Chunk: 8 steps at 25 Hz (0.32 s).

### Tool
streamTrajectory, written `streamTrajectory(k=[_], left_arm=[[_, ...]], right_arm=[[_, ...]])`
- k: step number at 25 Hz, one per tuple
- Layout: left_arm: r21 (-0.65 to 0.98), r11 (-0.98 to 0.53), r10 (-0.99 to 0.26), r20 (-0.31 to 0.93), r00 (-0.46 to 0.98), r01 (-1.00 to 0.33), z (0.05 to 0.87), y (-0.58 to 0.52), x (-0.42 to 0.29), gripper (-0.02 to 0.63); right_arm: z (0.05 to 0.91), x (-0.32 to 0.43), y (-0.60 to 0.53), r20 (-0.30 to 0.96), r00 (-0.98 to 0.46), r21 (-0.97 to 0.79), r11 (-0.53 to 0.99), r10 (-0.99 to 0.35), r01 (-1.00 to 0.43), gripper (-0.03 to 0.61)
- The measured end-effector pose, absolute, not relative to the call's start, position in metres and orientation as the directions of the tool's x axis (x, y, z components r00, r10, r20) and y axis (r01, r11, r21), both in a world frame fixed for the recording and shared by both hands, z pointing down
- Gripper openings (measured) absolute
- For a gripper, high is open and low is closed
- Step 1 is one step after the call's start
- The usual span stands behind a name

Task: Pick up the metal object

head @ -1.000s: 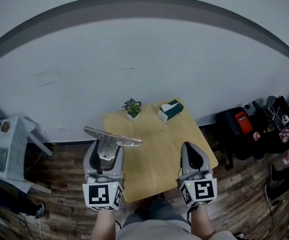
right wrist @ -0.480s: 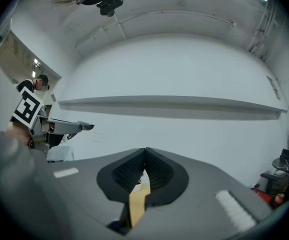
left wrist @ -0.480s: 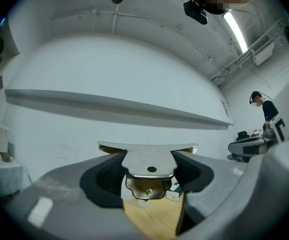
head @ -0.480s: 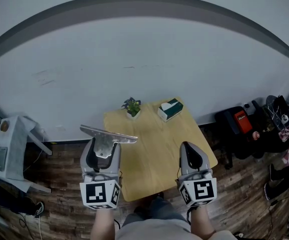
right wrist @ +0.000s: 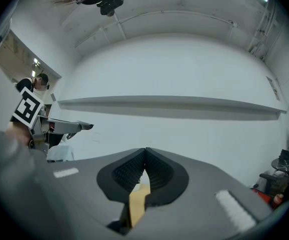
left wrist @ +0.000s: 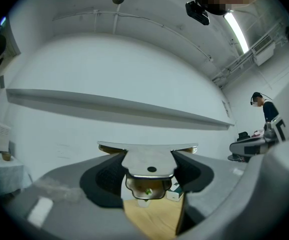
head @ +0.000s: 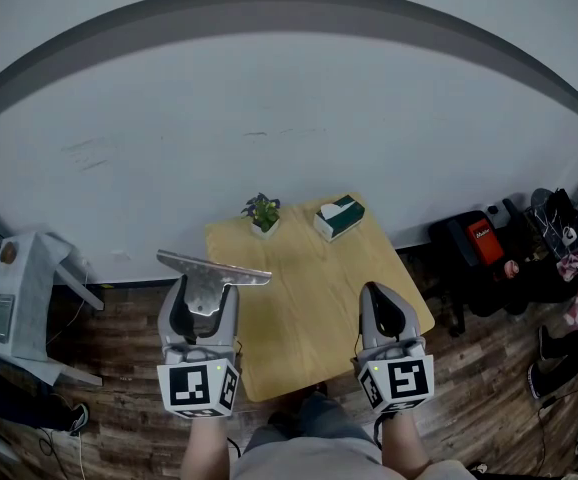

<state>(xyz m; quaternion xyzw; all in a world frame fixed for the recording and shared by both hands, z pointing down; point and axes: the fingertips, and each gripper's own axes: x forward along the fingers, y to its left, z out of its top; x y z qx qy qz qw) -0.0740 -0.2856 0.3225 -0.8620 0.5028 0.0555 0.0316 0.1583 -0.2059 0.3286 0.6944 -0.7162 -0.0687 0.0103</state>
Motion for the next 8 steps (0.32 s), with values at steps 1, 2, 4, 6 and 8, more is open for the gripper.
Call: streamTrajectory(k=[1,2,4,6,8], left_arm=[[0.002,-0.493,-0.863,-0.127,0.488,-0.870,0.3224,-0.2851,-0.0736,0.304],[0.003,-0.492,-0.864,-0.126,0.488,-0.870,0.3224,-0.2845,-0.0731,0.304],[0.004,-0.492,-0.864,-0.125,0.488,-0.871,0.3230,-0.2836,-0.0724,0.304],[0.001,-0.492,-0.863,-0.126,0.488,-0.870,0.3234,-0.2834,-0.0716,0.304],[0.000,-0.492,-0.864,-0.126,0.488,-0.871,0.3236,-0.2833,-0.0708,0.304]], right_arm=[[0.3283,0.1584,-0.2055,-0.081,-0.035,0.113,0.026,-0.996,-0.993,0.002],[0.3282,0.1586,-0.2050,-0.081,-0.035,0.113,0.026,-0.996,-0.993,0.002],[0.3284,0.1590,-0.2042,-0.082,-0.036,0.113,0.027,-0.996,-0.993,0.002],[0.3290,0.1597,-0.2040,-0.082,-0.038,0.113,0.029,-0.996,-0.993,0.002],[0.3295,0.1606,-0.2039,-0.080,-0.039,0.114,0.030,-0.996,-0.993,0.002]])
